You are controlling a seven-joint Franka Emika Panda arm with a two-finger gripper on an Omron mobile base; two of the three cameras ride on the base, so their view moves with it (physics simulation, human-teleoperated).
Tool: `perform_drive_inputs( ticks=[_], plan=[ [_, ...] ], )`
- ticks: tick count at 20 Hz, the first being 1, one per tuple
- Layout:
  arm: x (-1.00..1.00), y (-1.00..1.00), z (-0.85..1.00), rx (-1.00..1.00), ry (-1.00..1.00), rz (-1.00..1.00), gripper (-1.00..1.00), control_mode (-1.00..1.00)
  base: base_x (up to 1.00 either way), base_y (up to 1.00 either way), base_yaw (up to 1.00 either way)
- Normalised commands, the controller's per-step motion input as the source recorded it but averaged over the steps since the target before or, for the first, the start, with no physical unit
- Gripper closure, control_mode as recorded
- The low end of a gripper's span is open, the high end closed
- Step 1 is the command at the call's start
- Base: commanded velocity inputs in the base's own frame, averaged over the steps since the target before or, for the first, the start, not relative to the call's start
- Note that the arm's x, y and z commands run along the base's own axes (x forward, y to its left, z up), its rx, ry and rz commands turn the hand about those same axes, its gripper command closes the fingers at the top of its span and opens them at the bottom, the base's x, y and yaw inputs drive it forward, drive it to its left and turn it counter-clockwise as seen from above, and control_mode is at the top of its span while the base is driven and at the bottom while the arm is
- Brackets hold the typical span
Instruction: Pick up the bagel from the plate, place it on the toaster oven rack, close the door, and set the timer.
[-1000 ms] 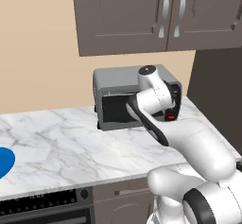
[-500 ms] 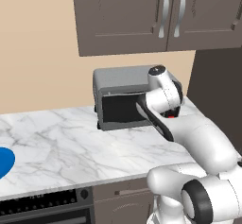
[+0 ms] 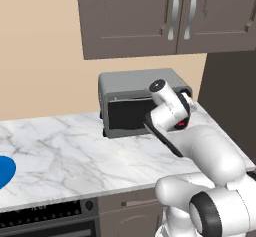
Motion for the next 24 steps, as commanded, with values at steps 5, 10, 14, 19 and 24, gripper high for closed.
perform_drive_inputs(
  ticks=[5, 10, 14, 19, 24],
  plan=[
    [0.03, -0.32, -0.10, -0.04, -0.04, 0.00, -1.00, -1.00, 0.00, 0.00, 0.00],
    [0.00, -0.48, -0.21, 0.12, -0.13, 0.00, -1.00, -1.00, 0.00, 0.00, 0.00],
    [0.00, -0.42, -0.12, 0.17, -0.15, 0.00, -1.00, -1.00, 0.00, 0.00, 0.00],
    [0.00, -0.25, -0.01, 0.22, -0.22, 0.00, -1.00, -1.00, 0.00, 0.00, 0.00],
    [0.00, -0.13, 0.00, 0.25, -0.19, 0.00, -1.00, -1.00, 0.00, 0.00, 0.00]
  ],
)
